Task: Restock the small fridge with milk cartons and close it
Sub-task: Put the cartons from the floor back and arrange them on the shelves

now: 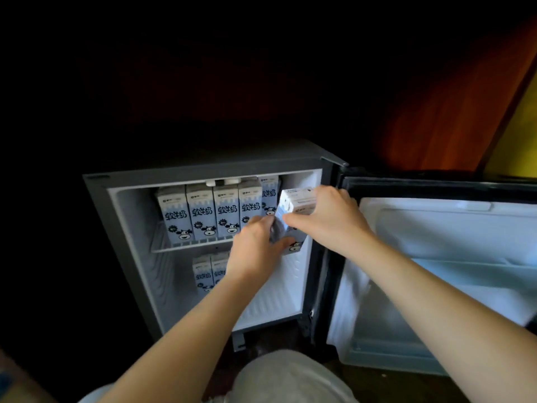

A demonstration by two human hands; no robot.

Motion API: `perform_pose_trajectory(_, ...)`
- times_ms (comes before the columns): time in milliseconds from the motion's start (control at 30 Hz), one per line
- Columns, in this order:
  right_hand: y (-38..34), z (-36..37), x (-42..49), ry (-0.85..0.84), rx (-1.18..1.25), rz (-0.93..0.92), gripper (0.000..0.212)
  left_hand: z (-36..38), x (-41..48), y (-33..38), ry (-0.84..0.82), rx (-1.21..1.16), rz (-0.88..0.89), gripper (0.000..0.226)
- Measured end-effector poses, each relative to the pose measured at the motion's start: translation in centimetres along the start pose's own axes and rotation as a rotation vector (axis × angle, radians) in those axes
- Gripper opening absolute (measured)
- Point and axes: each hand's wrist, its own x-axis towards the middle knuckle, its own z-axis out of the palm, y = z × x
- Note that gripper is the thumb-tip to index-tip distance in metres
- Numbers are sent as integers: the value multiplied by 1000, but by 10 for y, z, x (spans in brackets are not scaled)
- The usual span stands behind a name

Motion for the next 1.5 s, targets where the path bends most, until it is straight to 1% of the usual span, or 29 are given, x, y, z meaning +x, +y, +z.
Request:
perform_pose_trajectory(100, -7, 12, 18, 13, -24, 25, 35, 7, 16, -13, 27, -59, -47, 26)
perform_pose_trajectory(233, -9, 28, 42, 4, -15, 61, 35, 17, 30, -28, 71, -81, -63, 26)
perform_pose_trajectory(333, -7, 38, 58, -9, -18, 80, 31, 24, 39, -34, 87, -96, -67, 16)
perform_pose_trajectory(367, -5, 42, 63, -9, -26, 84, 30, 26, 42, -35, 94, -103, -66, 16)
perform_pose_trajectory(500, 0, 55, 80, 2, -56, 103, 39, 38, 49, -38, 85, -120, -99, 23)
perform_pose_trajectory(667, 0, 72, 99, 4, -70, 115, 42, 47, 57, -44, 106, -143, -157, 19)
perform_pose_trajectory(800, -2, 81, 107, -18, -126, 95, 36, 50, 62, -54, 97, -82, -154, 19)
perform_pose_trajectory(900, 1, 83, 110, -35, -118, 78, 38, 49, 65, -56, 94, -24, -128, 18)
perform_pose_trajectory(1033, 13, 89, 115, -51, -119, 82, 37, 51, 70, -63, 89, 94, -107, 14)
perform_pose_trajectory(1200, 38, 117, 117, -61, -140, 94, 33, 57, 69, -72, 73, 271, -95, 19)
perform_pose_trajectory(1333, 49, 131, 111, -63, -130, 89, 28, 58, 70, -74, 91, 313, -113, 16)
perform_pose_trajectory(1500, 53, 140, 105, -12, -85, 80, 18, 60, 70, -73, 93, 370, -116, 17)
